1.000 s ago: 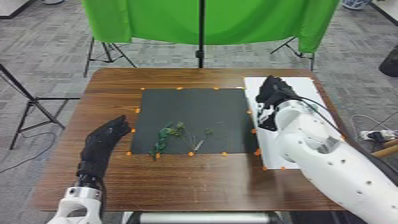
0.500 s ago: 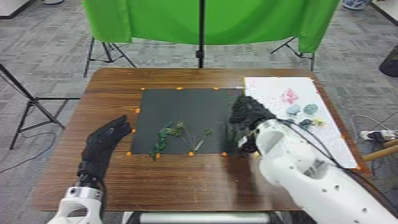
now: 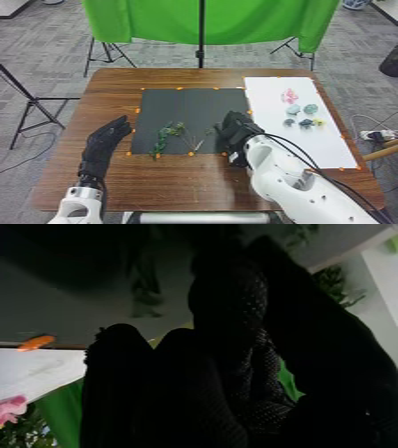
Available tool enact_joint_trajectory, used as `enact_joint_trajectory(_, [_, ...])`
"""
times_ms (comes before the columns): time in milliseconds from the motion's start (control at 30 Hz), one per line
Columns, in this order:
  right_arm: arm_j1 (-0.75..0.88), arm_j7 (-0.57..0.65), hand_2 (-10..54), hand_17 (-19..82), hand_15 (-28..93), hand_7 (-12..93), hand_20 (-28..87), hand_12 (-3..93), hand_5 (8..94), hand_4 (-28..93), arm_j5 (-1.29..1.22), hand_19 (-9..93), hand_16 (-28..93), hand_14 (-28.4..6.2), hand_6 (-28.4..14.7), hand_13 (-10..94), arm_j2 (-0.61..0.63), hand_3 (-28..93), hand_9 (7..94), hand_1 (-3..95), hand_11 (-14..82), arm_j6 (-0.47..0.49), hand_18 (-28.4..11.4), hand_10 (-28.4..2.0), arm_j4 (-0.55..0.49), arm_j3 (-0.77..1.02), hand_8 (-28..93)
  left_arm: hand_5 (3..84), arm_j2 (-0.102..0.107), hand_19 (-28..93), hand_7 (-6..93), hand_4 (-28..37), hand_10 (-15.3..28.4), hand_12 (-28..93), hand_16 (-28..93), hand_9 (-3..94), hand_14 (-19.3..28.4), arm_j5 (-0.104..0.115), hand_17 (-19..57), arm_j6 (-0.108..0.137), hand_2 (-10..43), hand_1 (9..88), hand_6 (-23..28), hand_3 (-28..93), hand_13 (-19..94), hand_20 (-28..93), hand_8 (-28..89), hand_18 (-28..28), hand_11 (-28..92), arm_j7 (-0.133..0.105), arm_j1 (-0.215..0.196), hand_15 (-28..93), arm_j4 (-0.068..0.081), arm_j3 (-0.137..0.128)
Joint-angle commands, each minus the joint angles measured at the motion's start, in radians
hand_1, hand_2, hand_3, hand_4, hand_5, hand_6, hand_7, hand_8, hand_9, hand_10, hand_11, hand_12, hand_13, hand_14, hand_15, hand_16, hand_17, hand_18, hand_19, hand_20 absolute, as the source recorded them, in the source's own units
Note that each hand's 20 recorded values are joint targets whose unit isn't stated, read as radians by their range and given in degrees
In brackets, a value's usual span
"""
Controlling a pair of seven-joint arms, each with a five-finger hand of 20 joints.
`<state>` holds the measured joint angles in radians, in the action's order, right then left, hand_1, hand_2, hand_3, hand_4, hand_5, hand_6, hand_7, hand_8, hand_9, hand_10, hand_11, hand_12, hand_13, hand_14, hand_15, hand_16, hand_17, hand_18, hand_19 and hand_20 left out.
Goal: Arrange flowers
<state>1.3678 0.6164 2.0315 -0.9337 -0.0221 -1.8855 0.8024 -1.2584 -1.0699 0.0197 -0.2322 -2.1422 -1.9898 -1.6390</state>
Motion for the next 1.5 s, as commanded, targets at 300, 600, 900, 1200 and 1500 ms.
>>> enact_joint_trajectory(300, [0.068,-0.024,-9.5,74,70,31,67,27.5,80.6,-8,-0.008,93,28,-1.8,-4.1,94,0.035,55,91.4,45.2,49.0,-0.035,-12.3,-11.1,-0.112,0.150,18,47.2,-0.021,7,11.3,-18.1,11.9,16,6,42.4,16.5,-0.006,3.3,-0.014,-7.5,26.2,3.1,67,32,24,-4,14.4,13,0.003,-0.021,22,0.011,0.009])
enact_joint_trajectory(600, [0.060,0.084,-9.5,63,60,17,64,29.9,68.4,-11,0.150,93,36,-3.3,-2.9,89,0.170,62,78.8,40.8,30.6,-0.078,-14.1,-15.4,-0.061,0.361,-5,47.2,-0.016,7,11.3,-18.1,11.9,16,6,42.4,16.4,-0.004,3.3,-0.001,-7.4,26.3,3.1,67,32,24,-4,14.4,13,0.002,-0.026,22,0.010,0.006])
enact_joint_trajectory(900, [0.046,0.130,-9.5,62,60,12,63,26.7,64.8,-11,0.066,93,35,-4.3,-0.5,87,0.204,59,72.3,39.5,20.6,0.124,-14.3,-17.5,0.031,0.374,-7,47.2,-0.015,7,11.3,-18.1,11.9,16,6,42.3,16.4,-0.007,3.3,-0.003,-7.4,26.4,3.1,66,32,24,-4,14.4,13,0.005,-0.021,22,0.011,0.010])
enact_joint_trajectory(1200, [0.127,0.127,-9.5,63,59,11,62,26.1,65.4,-11,0.003,93,35,-4.1,-0.2,88,0.197,59,74.5,39.8,20.3,0.140,-13.8,-17.4,0.017,0.386,-7,47.3,-0.012,7,11.3,-18.0,12.0,16,6,42.4,16.4,-0.006,3.3,-0.001,-7.1,26.6,3.1,66,32,24,-4,14.3,13,0.008,-0.020,22,0.009,0.005])
enact_joint_trajectory(1500, [0.159,0.119,-9.5,63,59,12,61,25.9,66.0,-11,0.036,93,35,-3.9,-0.1,89,0.182,59,76.0,40.9,20.8,0.122,-13.4,-16.9,0.049,0.355,-7,47.3,-0.011,7,11.3,-18.0,12.0,16,6,42.4,16.5,-0.016,3.3,-0.002,-7.2,26.6,3.1,66,32,24,-4,14.3,13,0.010,-0.017,22,0.009,0.007])
